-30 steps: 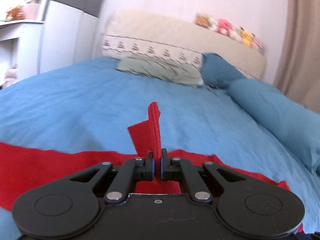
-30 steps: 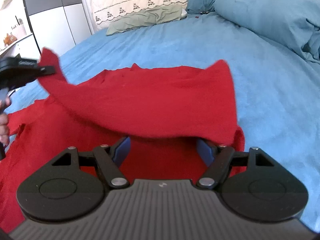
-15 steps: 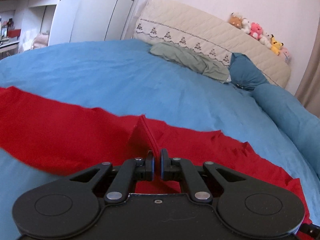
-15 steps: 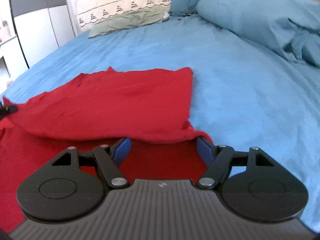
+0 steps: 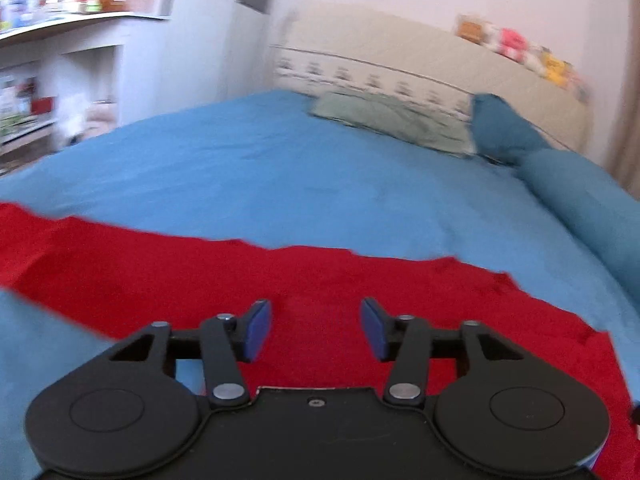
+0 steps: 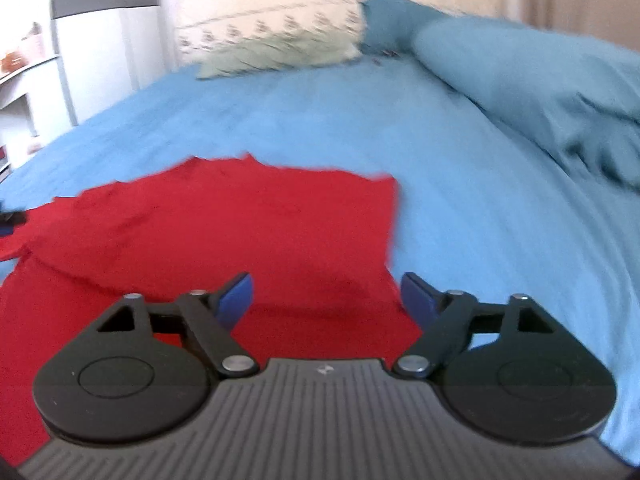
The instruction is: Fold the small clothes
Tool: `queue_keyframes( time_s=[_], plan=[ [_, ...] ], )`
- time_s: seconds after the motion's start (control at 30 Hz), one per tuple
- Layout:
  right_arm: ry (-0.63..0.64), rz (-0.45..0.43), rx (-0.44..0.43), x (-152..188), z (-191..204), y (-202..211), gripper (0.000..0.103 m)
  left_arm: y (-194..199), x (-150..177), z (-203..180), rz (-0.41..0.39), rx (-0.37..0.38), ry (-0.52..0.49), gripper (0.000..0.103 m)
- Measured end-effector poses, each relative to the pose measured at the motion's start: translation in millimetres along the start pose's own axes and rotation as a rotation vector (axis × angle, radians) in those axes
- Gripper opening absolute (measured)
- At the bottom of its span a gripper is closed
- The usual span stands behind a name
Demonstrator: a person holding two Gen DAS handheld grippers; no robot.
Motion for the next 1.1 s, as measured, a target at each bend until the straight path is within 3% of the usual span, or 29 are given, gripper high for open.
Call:
queue_keyframes(
  time_s=[0.17,0.3,0.37,0.5,0.7,0.8,0.9,1.03,1.1],
  plan=[
    [0.032,-0.007,-0.039,5.0,10.1,-35.9,0.098,-39.3,-0.7,-21.4,0.047,0.081,-0.058,0.055],
    [-0.015,0.052,-0.006,20.2,-13.0,-62.4,0.096,-58.2,8.6,-21.8,0.092,0.089,-0.078,0.055],
    [-0.044,0.049,-0.034,22.4,-23.6,-57.2,0.096,-58.6,14.9,-22.3,0.102,0.087,-0.087,0.055],
    [0.006,0.042,-0.02,26.9,-24.0,-49.9,0.096,-54.7,25.7,-19.2,0.098,0.075,-0.112,0.056],
    [-0.018,0.049,-0.004,30.5,-23.8,-41.3,0.096,-52.7,28.7,-24.1,0.123,0.059,-0.14,0.058],
    [-0.007,0.071,0.011,31.3,-21.3,-36.4,0.096,-41.5,19.9,-24.6,0.129,0.057,-0.125,0.058],
    [0.006,0.034,-0.01,22.6,-15.6,-12.1,0.096,-10.2,3.4,-20.4,0.086,0.073,-0.082,0.059],
    [0.024,-0.008,-0.062,-3.4,4.4,30.6,0.099,51.7,-25.7,-13.3,-0.01,0.041,-0.081,0.078],
    [0.033,-0.009,-0.08,-16.3,18.8,47.7,0.099,78.6,-39.9,-6.8,-0.034,0.022,-0.075,0.097]
  ],
)
Point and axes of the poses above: each gripper's, at about its wrist camera, not at the fingertips, and y roughly against the way its jaws point, z to its left, x to its underside, the point moved 1 cm from there along -y, roughly the way its jaws point, and after that the axes turned 11 degrees about -y, right-handed, at the moved point
